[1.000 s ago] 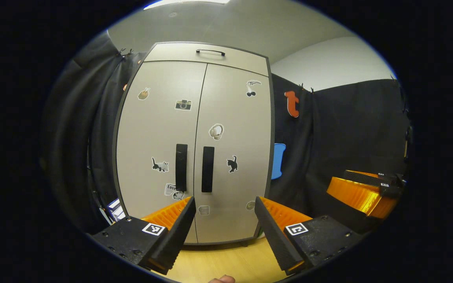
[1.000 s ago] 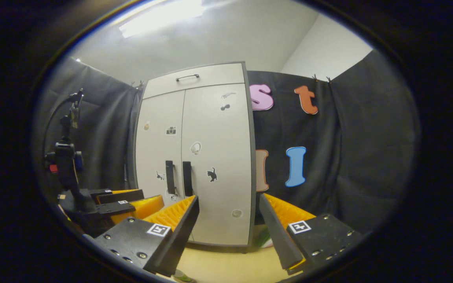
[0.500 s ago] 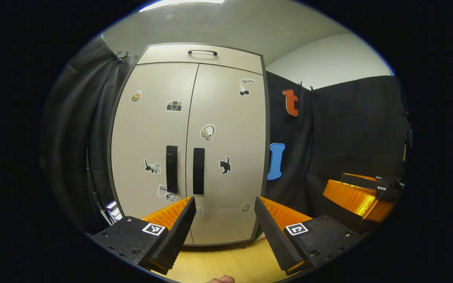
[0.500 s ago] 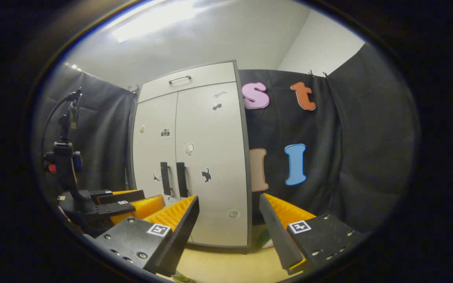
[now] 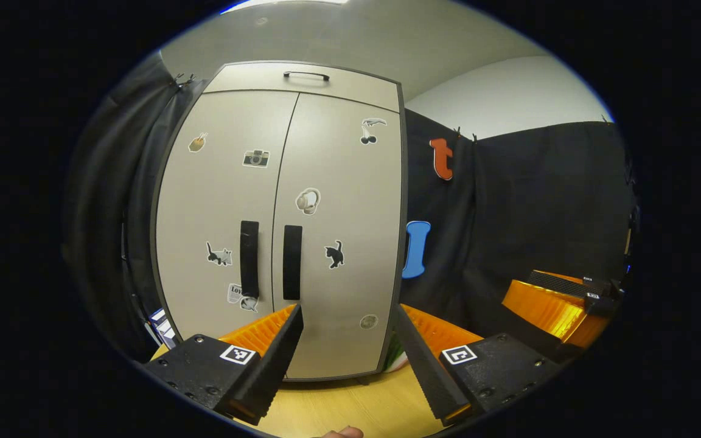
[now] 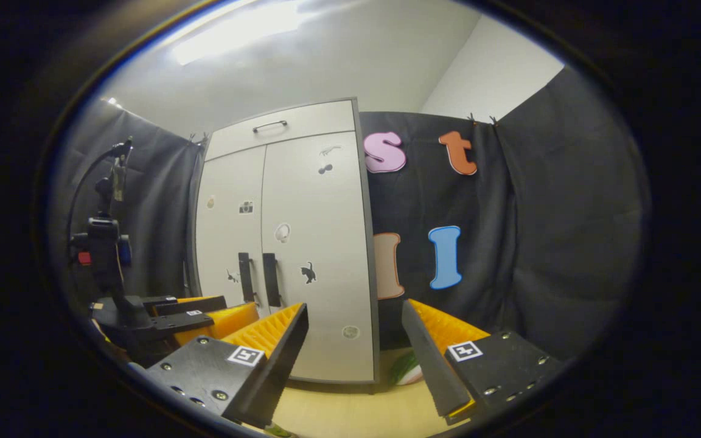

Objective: Grasp the bottle in the cabinet with the left hand and place it on the coaster, then close the right door with the right hand and the left door with the left hand.

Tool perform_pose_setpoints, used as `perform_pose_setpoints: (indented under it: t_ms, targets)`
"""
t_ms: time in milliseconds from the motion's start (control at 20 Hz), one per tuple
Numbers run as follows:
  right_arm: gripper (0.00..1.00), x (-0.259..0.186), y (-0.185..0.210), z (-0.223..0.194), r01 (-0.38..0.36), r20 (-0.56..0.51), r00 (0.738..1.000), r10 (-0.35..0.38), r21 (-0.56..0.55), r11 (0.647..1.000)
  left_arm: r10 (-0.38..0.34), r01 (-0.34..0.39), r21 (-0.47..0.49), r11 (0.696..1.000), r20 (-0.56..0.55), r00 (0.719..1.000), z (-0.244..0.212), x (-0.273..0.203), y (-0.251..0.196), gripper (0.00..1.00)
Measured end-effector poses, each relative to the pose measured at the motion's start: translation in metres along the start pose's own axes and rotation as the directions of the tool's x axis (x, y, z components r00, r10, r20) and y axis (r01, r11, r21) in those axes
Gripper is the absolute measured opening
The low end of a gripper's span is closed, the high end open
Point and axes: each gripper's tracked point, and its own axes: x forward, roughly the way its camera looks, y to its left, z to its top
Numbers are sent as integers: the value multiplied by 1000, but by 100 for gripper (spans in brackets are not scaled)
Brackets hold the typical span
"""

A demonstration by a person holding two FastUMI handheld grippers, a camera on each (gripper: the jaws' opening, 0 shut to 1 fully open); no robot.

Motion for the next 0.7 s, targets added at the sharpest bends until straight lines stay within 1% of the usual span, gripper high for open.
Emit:
perform_pose_setpoints:
  t_ms: [250,400,550,700]
  targets:
    - [94,-3,-4,0,34,7,999,-35,11,999,-30,30,25,999,-17,999,-5,4,-4,95]
    - [94,-8,-9,0,58,10,998,-58,17,998,-56,56,13,998,-25,998,-6,6,-8,95]
    - [94,-13,-13,3,77,19,997,-77,11,997,-84,84,-35,996,-16,996,-2,5,-15,95]
    - [94,-14,-19,5,89,25,996,-90,14,996,-92,92,-11,996,-13,996,0,6,-18,96]
